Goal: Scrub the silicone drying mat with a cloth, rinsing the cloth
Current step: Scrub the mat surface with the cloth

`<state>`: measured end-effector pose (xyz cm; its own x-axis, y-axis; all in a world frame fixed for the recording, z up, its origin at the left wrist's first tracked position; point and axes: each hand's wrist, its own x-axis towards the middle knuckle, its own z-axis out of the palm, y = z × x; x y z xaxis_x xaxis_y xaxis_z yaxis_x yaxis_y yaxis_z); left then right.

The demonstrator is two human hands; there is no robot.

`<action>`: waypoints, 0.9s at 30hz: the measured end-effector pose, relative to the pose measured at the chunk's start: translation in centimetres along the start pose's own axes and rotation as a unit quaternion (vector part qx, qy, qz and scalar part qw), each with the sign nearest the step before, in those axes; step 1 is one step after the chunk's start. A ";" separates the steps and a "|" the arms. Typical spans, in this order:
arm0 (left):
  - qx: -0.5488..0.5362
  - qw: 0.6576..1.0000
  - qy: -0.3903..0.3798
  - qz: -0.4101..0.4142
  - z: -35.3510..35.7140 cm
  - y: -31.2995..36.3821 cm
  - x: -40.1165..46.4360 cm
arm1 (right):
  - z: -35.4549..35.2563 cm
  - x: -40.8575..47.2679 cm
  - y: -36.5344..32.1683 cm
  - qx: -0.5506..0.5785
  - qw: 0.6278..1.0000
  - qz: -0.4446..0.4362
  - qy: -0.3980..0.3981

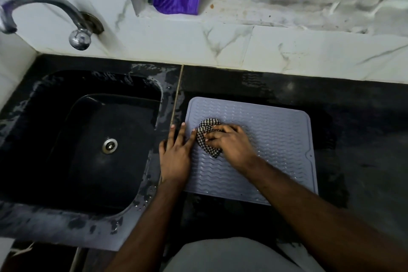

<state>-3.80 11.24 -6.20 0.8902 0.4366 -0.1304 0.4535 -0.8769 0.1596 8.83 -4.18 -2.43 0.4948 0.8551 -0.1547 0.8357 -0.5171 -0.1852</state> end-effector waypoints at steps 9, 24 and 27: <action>0.018 1.000 -0.005 -0.019 0.0 1.0 -0.1 | 0.0 -5.0 3.3 0.041 0.992 0.113 0.041; 0.001 0.995 0.052 -0.086 -0.2 3.1 -0.5 | 0.4 -13.8 10.5 0.089 0.967 0.206 0.123; -0.005 0.994 0.061 -0.095 -0.1 3.3 -0.4 | 0.2 -15.3 11.4 0.089 0.961 0.225 0.132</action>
<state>-2.71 8.21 -5.53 0.7872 0.6154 -0.0405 0.6135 -0.7747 0.1532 10.76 -23.16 -2.37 0.8597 0.5108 -0.0105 0.4803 -0.8150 -0.3242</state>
